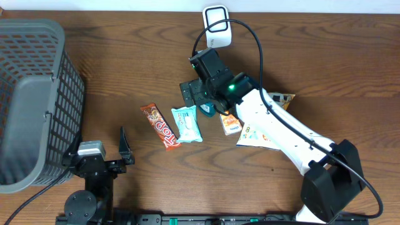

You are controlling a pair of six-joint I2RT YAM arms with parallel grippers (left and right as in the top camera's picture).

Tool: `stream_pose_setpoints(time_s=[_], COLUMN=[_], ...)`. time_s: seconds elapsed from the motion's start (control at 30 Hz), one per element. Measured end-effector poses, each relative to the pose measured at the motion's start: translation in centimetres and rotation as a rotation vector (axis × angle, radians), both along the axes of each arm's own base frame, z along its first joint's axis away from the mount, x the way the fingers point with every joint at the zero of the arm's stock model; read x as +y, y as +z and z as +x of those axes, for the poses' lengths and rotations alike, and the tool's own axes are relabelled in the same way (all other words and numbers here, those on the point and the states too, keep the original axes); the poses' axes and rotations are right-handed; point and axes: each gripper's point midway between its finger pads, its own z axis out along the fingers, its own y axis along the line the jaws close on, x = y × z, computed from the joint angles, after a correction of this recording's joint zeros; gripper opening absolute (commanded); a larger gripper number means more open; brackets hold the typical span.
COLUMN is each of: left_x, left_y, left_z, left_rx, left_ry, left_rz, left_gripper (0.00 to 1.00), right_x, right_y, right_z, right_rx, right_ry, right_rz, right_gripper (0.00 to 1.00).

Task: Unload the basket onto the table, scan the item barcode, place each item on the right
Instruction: 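Grasp the teal bottle with the right gripper and lift it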

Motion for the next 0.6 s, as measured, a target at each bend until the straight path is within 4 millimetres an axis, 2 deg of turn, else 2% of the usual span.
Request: stream_pose_setpoints(time_s=[0.1, 0.17, 0.23, 0.27, 0.3, 0.4, 0.5, 0.6], left_x=[0.0, 0.0, 0.0, 0.0, 0.0, 0.0, 0.0, 0.0], left_y=[0.0, 0.0, 0.0, 0.0, 0.0, 0.0, 0.0, 0.0], left_z=[0.0, 0.0, 0.0, 0.0, 0.0, 0.0, 0.0, 0.0], left_rx=[0.0, 0.0, 0.0, 0.0, 0.0, 0.0, 0.001, 0.0], left_ry=[0.0, 0.0, 0.0, 0.0, 0.0, 0.0, 0.0, 0.0], left_rz=[0.0, 0.0, 0.0, 0.0, 0.0, 0.0, 0.0, 0.0], left_gripper=[0.98, 0.98, 0.98, 0.98, 0.98, 0.98, 0.98, 0.98], right_x=[-0.3, -0.6, -0.7, -0.8, -0.8, -0.5, -0.4, -0.3], right_y=[-0.7, -2.2, -3.4, -4.1, -4.6, -4.4, -4.6, -4.5], right_z=[0.5, 0.7, 0.8, 0.9, 1.0, 1.5, 2.0, 2.2], right_rx=[-0.007, 0.008, 0.025, 0.034, 0.039, 0.022, 0.005, -0.001], right_ry=[-0.019, -0.037, -0.042, -0.045, -0.048, -0.053, -0.057, -0.064], right_rz=[-0.028, -0.061, -0.083, -0.096, -0.106, -0.096, -0.101, -0.099], right_gripper=[0.97, 0.89, 0.88, 0.84, 0.77, 0.4, 0.22, 0.15])
